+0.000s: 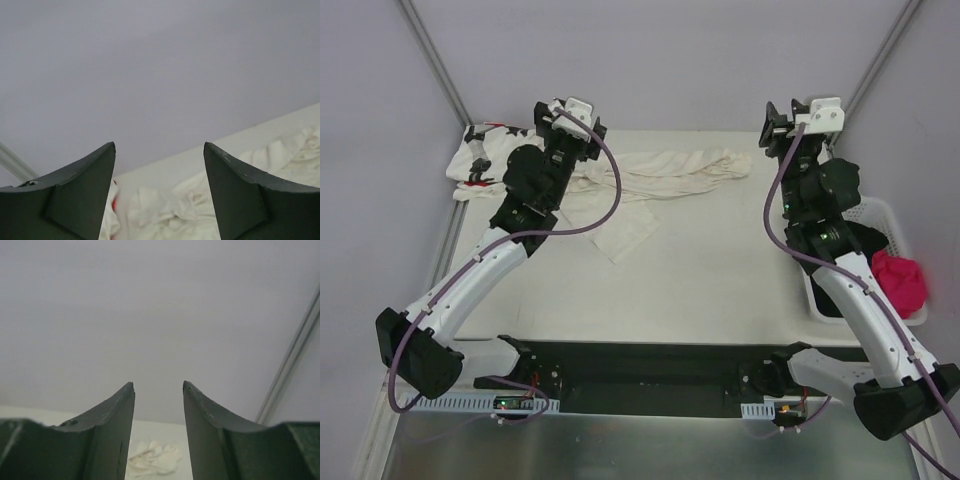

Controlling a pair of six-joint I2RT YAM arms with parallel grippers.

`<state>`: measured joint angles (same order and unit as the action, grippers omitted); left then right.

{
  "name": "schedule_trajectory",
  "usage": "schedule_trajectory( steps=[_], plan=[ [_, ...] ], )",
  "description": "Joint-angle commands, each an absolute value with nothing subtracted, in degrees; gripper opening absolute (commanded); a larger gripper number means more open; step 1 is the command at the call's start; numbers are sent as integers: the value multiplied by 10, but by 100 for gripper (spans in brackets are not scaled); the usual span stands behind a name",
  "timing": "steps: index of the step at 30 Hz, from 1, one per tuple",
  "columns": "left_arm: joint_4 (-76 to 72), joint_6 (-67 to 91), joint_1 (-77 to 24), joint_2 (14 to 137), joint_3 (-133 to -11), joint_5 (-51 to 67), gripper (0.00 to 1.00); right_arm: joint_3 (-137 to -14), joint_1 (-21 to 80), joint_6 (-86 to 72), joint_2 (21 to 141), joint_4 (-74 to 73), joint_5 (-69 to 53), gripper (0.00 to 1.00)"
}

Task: Fold and stack the t-shirts
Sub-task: Flatten out the tshirt

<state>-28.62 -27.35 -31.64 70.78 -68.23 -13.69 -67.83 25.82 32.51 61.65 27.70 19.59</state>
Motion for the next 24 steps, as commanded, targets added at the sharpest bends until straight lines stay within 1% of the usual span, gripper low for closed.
schedule_trajectory(
  steps=[1,2,3,5,6,8,9,10,12,16,19,24],
  plan=[
    [-133,-69,-275,707,-683,-148,70,-727,220,157,634,46,122,47],
    [-95,-2,-259,713,-677,-129,70,-744,214,109,652,-27,107,48],
    [-87,40,-229,717,-666,-102,70,-743,203,93,658,-48,87,49],
    [-90,127,-197,734,-617,-70,70,-709,198,59,668,-55,54,50],
    [-91,152,-170,743,-603,-53,68,-697,193,40,684,-55,42,50],
    [-91,182,-153,785,-583,-8,66,-683,187,15,707,-64,30,49],
    [-82,189,-148,799,-583,-2,64,-682,179,-6,741,-73,12,50],
    [-77,199,-137,824,-584,-1,64,-683,174,-18,756,-80,-34,50],
    [-77,227,-123,846,-584,24,63,-679,164,-37,787,-90,-58,50],
    [-79,249,-96,905,-605,33,62,-680,151,-56,848,-80,-90,50],
    [-84,244,-88,945,-639,40,62,-682,148,-62,860,-71,-100,49],
    [-99,193,-76,1016,-707,50,62,-691,142,-58,870,-73,-108,49]
  ],
)
